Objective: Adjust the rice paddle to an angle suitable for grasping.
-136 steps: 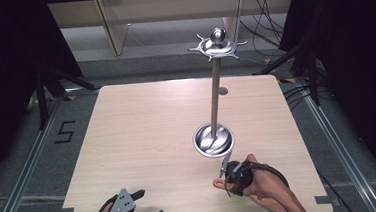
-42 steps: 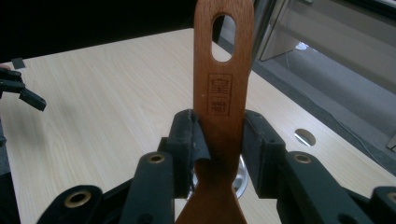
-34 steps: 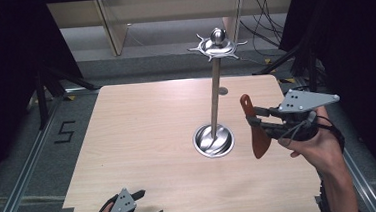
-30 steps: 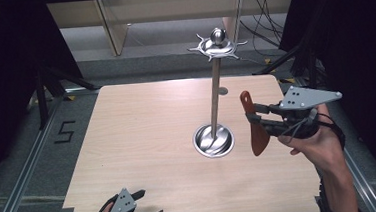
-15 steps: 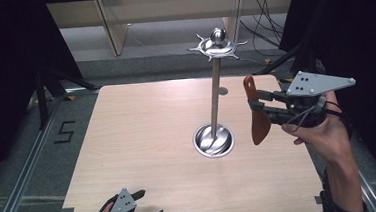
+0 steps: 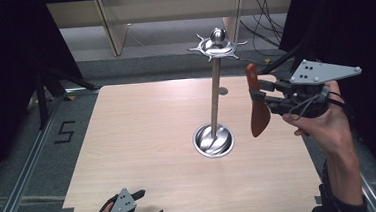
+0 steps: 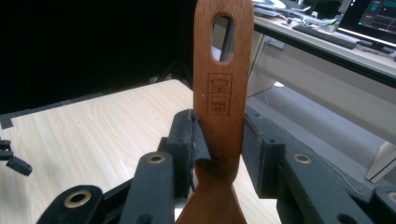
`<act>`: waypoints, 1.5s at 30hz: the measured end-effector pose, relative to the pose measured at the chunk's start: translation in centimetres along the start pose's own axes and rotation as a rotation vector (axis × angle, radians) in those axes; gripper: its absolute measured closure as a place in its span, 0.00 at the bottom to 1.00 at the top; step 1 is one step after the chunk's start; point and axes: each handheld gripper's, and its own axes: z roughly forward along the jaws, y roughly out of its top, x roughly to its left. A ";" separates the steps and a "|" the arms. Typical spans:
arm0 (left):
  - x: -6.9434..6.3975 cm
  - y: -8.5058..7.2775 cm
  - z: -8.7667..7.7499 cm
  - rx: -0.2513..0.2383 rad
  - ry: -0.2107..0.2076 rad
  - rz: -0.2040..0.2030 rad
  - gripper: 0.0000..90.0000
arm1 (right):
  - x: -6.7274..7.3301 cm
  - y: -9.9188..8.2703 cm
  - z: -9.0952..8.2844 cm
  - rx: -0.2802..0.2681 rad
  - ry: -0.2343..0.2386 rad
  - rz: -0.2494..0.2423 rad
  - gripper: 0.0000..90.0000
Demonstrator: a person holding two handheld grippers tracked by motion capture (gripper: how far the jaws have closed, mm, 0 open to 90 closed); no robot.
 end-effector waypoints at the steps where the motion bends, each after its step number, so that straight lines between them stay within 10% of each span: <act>1: 0.0 0.0 0.0 0.000 0.001 0.001 0.17 | -0.2 0.2 0.2 -0.013 -0.004 -0.005 0.75; 8: 0.3 0.1 -0.2 0.021 0.015 0.054 0.16 | -0.7 0.8 0.7 -0.030 -0.008 0.011 0.75; 9: 0.1 0.0 -0.1 0.003 0.002 0.006 0.17 | -0.9 1.0 0.9 -0.031 -0.002 0.019 0.75; 45: 0.2 0.1 -0.2 0.002 0.001 0.035 0.17 | -1.5 2.3 4.2 0.022 0.018 0.050 0.75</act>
